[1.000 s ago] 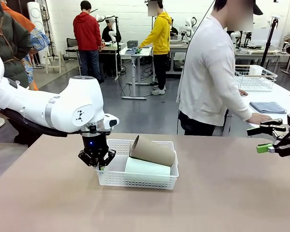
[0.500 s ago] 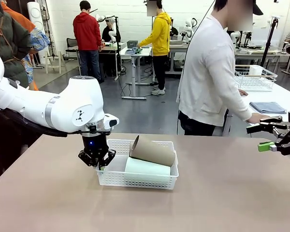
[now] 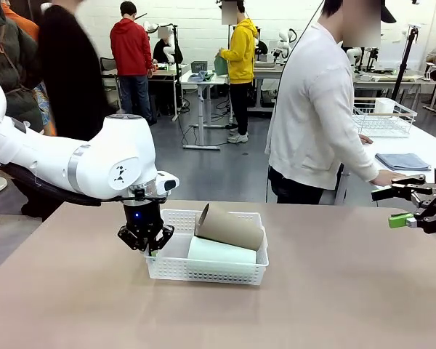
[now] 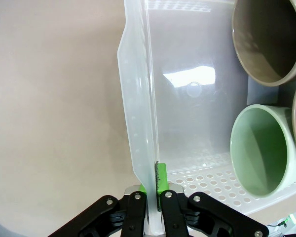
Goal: Clean and organize the cups into the basket.
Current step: Move the Organizing basket back to the left side of the table.
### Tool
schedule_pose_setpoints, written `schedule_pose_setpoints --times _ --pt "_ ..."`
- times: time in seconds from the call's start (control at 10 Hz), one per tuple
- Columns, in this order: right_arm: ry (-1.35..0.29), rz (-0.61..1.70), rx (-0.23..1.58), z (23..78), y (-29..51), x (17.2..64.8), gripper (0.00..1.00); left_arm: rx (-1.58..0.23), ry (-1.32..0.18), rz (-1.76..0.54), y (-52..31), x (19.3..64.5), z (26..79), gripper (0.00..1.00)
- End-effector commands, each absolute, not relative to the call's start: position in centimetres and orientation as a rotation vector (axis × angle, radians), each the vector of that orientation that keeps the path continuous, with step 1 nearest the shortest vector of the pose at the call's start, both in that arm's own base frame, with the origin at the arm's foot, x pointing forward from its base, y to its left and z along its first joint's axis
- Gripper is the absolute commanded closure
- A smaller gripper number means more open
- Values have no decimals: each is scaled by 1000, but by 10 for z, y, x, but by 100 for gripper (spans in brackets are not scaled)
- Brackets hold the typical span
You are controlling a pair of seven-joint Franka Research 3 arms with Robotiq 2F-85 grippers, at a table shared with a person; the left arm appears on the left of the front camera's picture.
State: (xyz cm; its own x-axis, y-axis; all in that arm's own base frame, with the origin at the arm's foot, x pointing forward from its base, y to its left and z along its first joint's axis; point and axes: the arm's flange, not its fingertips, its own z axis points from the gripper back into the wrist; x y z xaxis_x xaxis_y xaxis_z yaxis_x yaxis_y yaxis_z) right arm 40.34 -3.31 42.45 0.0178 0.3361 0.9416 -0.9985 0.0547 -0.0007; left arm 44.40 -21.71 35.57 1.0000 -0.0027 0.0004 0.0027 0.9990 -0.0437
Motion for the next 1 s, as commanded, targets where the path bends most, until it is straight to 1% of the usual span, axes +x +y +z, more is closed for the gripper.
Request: schedule_pose_setpoints --times 0.0,0.2,0.3,0.4,0.5,0.6,0.7,0.8,0.9 --pt "-965 1323 925 424 -33 401 0 -47 -9 -2 -218 444 359 100" --pt "-972 1307 919 424 -33 403 0 -47 -9 -2 -218 444 359 100" --pt "-947 1032 1006 430 -56 396 0 -47 -9 -2 -218 444 359 100" --pt "-914 724 1138 446 -79 392 0 -47 -9 -2 -218 444 359 100" --pt "-843 385 1240 462 -101 385 0 -47 -9 -2 -218 444 359 100" --pt "-749 140 1289 473 -119 379 0 -47 -9 -2 -218 444 359 100" --pt "-612 -76 1296 479 -138 372 0 -47 -9 -2 -218 444 359 100" --pt "-504 -197 1303 483 -155 364 0 -47 -9 -2 -218 444 359 100" --pt "-440 -291 1335 483 -177 354 0 -47 -9 -2 -218 444 359 100"
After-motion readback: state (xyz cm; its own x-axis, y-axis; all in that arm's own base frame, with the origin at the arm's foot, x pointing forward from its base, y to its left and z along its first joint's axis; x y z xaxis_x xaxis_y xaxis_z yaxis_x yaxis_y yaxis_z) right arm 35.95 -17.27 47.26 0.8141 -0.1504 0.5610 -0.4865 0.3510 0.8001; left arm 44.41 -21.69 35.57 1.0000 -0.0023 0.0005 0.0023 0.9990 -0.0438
